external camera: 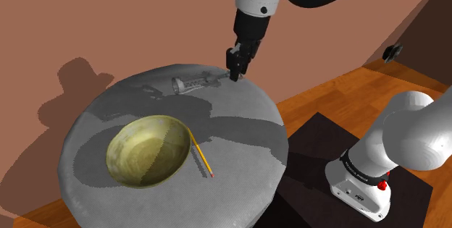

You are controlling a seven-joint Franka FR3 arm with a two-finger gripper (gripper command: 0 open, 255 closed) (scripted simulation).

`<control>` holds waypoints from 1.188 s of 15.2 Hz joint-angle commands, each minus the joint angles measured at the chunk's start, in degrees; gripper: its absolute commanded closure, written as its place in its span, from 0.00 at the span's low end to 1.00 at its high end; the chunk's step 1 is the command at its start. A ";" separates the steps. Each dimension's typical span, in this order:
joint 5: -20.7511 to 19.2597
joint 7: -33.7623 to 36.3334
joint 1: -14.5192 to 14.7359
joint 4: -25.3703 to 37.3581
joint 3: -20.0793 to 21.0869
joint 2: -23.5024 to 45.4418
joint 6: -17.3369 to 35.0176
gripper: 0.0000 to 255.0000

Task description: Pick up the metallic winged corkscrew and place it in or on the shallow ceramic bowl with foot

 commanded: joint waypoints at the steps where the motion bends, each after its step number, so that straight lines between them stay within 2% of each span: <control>1: -0.18 3.00 0.66 2.17 2.11 2.17 0.27 1.00; 7: -2.57 12.47 2.67 10.18 8.40 10.00 0.54 1.00; 13: -8.19 22.80 5.64 20.84 13.95 20.36 -0.48 1.00; 14: -8.76 23.61 6.03 21.79 14.25 21.27 -0.64 1.00; 18: -8.84 23.63 6.09 18.87 14.22 21.42 2.41 1.00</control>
